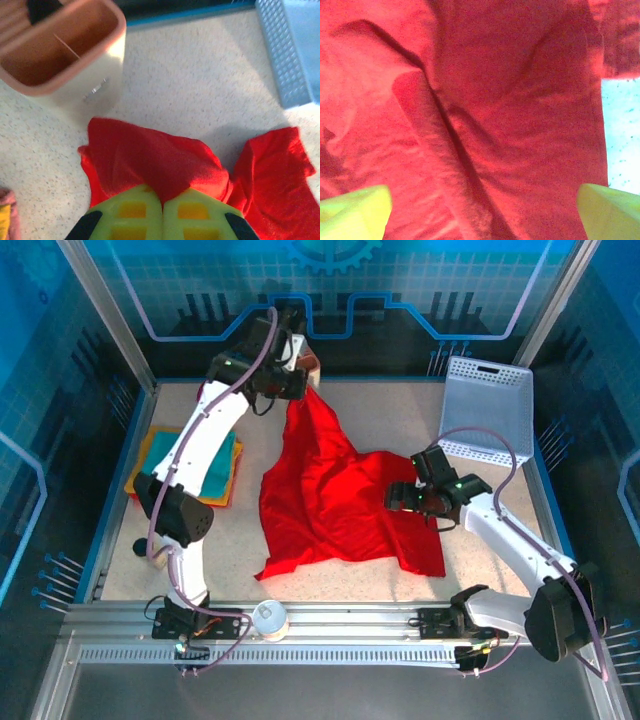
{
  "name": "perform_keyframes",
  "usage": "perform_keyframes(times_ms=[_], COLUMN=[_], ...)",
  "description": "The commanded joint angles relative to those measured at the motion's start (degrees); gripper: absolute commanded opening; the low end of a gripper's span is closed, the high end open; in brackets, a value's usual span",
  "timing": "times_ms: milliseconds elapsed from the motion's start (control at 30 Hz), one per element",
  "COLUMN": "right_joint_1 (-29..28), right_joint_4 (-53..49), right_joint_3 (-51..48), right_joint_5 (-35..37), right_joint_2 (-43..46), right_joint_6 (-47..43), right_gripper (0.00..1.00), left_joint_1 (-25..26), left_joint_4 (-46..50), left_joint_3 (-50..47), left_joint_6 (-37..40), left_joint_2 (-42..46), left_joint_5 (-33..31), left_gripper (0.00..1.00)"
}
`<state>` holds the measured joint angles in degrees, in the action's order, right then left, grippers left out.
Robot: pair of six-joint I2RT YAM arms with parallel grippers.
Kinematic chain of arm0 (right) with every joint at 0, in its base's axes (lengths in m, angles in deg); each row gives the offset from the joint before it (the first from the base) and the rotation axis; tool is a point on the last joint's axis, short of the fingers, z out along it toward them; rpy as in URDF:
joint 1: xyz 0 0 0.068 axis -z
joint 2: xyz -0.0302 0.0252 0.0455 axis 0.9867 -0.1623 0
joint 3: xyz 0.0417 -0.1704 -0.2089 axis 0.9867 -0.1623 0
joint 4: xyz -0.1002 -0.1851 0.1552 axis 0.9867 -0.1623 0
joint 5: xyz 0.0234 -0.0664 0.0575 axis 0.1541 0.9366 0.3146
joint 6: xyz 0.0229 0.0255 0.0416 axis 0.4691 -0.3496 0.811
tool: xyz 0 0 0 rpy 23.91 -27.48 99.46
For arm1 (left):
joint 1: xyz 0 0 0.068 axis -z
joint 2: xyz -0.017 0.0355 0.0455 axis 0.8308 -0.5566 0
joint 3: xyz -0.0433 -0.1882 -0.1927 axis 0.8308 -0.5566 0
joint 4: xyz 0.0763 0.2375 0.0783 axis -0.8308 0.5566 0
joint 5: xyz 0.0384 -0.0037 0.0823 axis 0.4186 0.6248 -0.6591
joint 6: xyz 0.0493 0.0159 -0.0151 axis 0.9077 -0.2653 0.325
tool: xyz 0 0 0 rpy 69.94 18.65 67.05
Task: Fold and stack the t-shirts
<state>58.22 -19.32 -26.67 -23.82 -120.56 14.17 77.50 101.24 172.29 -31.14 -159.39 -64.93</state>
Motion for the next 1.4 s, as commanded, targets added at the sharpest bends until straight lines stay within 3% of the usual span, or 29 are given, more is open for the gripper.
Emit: perform_keyframes(times_ms=[0, 167, 433, 567, 733, 967, 1133, 1233, 1367], right_joint_1=[0.7, 1.1, 6.8, 8.1, 8.1, 8.1, 7.6, 7.4, 7.5], right_joint_4=[0.8, -1.7, 1.7, 3.6, 4.8, 1.6, 1.5, 2.4, 1.0], right_joint_3=[-0.4, 0.7, 4.2, 9.3, 18.4, 28.4, 26.7, 22.7, 16.1], right_joint_5=[2.3, 8.0, 6.7, 3.5, 0.1, -1.0, -1.2, -0.9, 1.0], right_joint_2=[-1.1, -2.0, -5.0, -11.5, -22.5, -37.6, -41.0, -40.1, -37.3], right_joint_6=[2.4, 4.3, 1.2, -3.0, -5.0, -6.1, -4.8, -3.6, -1.7], right_gripper=[0.95, 0.94, 0.92, 0.84, 0.78, 0.68, 0.59, 0.46, 0.48], left_joint_1=[-2.1, -5.4, -7.0, -6.8, -6.6, -7.5, -10.2, -11.5, -12.0], left_joint_4=[4.5, 3.8, 7.9, 3.8, -8.4, -9.7, -10.4, -11.5, -12.4], left_joint_3=[1.9, 3.1, 9.6, -5.3, -28.3, -40.2, -41.1, -38.1, -30.6], left_joint_6=[1.3, 1.5, 1.6, -0.2, -3.4, -5.5, -4.9, -4.7, -3.8], left_joint_2=[1.0, 2.4, -1.6, 4.3, 17.8, 23.5, 20.0, 16.7, 11.1], left_joint_5=[1.3, 1.3, 2.0, 6.0, 6.3, -1.1, -0.9, 0.0, 1.1], left_gripper=[0.00, 0.00, 0.00, 0.02, 0.05, 0.07, 0.07, 0.06, 0.06])
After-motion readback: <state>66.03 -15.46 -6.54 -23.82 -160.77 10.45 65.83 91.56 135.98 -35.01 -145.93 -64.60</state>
